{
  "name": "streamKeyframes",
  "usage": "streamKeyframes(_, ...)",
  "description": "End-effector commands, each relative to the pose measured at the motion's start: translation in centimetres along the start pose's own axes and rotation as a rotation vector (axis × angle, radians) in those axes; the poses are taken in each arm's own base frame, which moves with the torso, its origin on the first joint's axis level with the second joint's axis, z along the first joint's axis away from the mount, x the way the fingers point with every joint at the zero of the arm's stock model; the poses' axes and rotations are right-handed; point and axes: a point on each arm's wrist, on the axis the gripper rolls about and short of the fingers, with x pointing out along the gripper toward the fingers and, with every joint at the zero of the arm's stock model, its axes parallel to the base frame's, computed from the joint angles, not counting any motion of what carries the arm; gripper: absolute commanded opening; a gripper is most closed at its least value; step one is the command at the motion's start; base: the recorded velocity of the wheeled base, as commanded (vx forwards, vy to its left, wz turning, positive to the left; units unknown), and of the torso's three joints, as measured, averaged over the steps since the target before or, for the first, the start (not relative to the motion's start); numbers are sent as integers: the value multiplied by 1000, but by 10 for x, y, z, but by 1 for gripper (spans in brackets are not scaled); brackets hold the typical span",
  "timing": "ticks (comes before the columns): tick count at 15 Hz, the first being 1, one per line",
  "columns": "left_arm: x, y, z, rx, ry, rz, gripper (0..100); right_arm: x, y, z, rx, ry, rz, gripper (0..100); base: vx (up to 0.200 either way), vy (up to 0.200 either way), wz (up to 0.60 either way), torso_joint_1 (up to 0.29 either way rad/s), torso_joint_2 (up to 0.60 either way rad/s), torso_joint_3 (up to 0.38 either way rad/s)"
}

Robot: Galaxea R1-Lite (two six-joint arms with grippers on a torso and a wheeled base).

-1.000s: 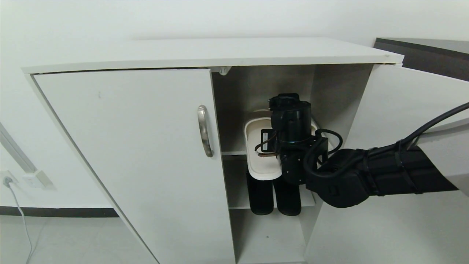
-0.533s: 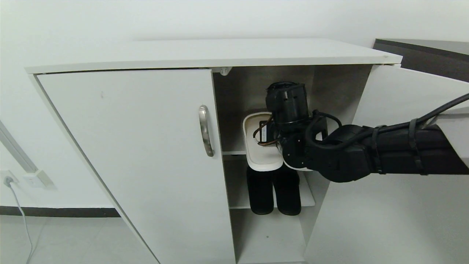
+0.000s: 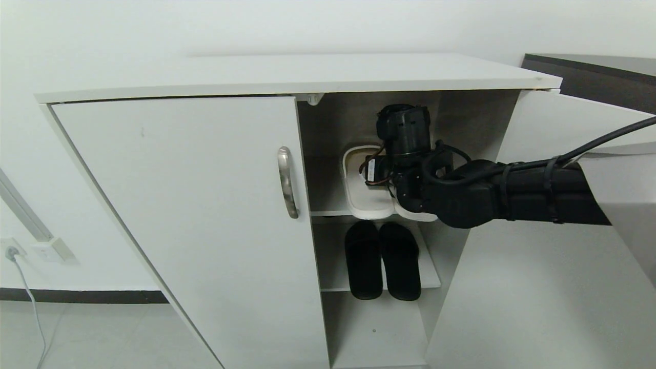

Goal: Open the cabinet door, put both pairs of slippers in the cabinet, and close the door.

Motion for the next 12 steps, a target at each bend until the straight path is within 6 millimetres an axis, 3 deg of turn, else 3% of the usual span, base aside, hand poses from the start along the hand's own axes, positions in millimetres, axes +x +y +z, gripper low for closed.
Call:
streamKeyframes(1,0,0,0,0,1,0,0,11,0,-3,-1,1,-13,0,0,0,0,0,0,0)
streamKeyframes(12,0,0,0,-2,1,0,0,23,-1,-13,-20,35,-28,0,0,0,0,0,0,0)
